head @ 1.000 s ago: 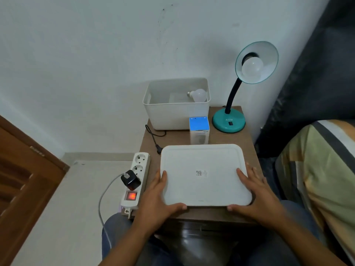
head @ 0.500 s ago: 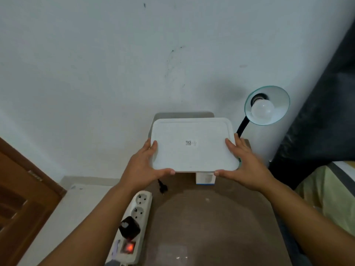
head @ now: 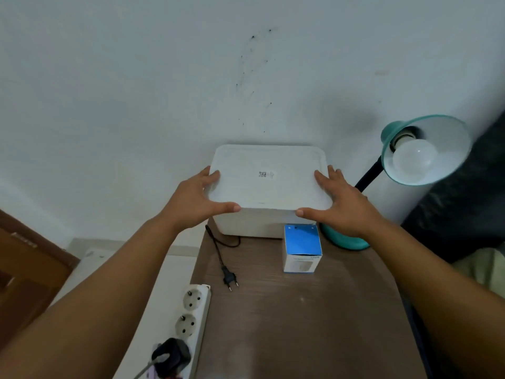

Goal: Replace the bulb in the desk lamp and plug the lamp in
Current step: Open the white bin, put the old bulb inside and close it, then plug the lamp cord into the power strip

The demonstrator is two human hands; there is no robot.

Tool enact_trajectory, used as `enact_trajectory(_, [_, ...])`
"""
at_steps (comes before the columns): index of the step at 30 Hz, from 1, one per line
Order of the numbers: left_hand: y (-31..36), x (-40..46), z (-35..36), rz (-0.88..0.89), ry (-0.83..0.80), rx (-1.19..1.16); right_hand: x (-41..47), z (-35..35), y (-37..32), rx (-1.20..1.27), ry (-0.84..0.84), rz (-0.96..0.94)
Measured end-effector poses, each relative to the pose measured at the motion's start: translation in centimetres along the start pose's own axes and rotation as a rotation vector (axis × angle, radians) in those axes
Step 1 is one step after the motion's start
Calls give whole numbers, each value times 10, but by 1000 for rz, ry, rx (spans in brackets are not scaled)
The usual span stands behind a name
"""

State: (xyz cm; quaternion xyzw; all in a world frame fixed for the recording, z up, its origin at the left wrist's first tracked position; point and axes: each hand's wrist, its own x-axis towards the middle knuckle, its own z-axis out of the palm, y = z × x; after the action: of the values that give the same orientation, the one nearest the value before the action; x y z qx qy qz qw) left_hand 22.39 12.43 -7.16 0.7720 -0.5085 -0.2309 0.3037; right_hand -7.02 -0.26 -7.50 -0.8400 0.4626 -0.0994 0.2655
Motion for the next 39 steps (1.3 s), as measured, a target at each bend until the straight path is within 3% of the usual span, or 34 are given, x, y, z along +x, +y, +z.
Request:
enact_trajectory(25, [-4,9,0,-61,-61,-126,12,0,-4,52,-61,55])
enact_trajectory(30, [-3,1,3,-49,-50,-62,7,1,-3,75,-69,55])
enact_trajectory(39, [-31,-65,7,-136,81,-54,-37,20,-28,130,443,-239])
